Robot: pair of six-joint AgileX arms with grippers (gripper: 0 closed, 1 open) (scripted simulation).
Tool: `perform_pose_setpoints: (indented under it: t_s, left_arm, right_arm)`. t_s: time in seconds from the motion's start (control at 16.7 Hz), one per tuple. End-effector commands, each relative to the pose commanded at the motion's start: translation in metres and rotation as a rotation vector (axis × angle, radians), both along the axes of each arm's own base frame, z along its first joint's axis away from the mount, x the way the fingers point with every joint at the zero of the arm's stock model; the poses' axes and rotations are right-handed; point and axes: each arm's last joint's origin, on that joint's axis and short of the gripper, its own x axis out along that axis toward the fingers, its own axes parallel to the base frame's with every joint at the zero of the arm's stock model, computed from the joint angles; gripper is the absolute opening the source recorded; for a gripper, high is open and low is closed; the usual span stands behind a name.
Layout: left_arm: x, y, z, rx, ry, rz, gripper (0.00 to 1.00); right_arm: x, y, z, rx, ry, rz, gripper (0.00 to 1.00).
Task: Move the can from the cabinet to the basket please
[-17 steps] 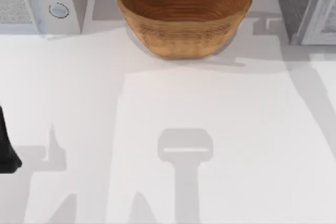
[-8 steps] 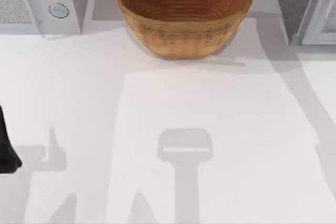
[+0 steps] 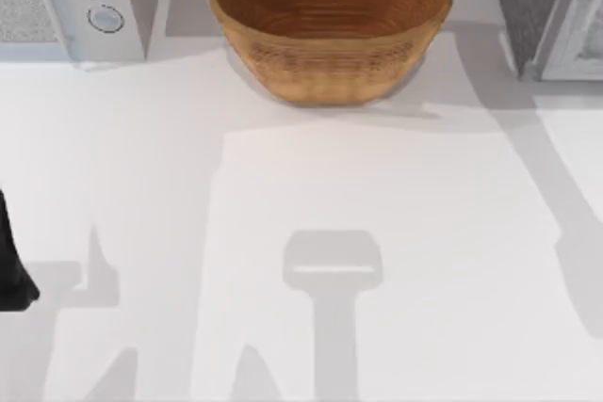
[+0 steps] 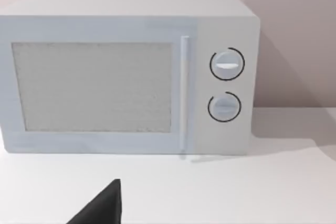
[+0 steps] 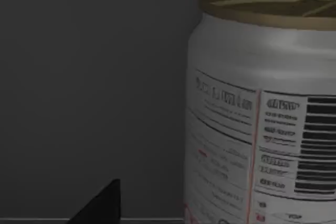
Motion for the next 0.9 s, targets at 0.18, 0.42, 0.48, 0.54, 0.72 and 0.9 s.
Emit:
perform_pose_setpoints:
  t_s: [0.18, 0.42, 0.48, 0.54, 0.72, 0.9]
  left_arm:
    - [0.000, 0.000, 0.000, 0.000, 0.000, 0.000, 1.00]
    - [0.000, 0.000, 0.000, 0.000, 0.000, 0.000, 1.00]
    - [0.000, 0.000, 0.000, 0.000, 0.000, 0.000, 1.00]
    - [0.000, 0.000, 0.000, 0.000, 0.000, 0.000, 1.00]
    - [0.000, 0.000, 0.000, 0.000, 0.000, 0.000, 1.00]
    - [0.000, 0.000, 0.000, 0.000, 0.000, 0.000, 1.00]
  right_arm:
    - [0.020, 0.000, 0.000, 0.000, 0.000, 0.000, 1.00]
    - [0.036, -0.001, -0.002, 0.000, 0.000, 0.000, 1.00]
    - [0.036, -0.001, -0.002, 0.000, 0.000, 0.000, 1.00]
    - [0.036, -0.001, -0.002, 0.000, 0.000, 0.000, 1.00]
    - [0.036, -0.001, -0.002, 0.000, 0.000, 0.000, 0.92]
    - [0.036, -0.001, -0.002, 0.000, 0.000, 0.000, 0.70]
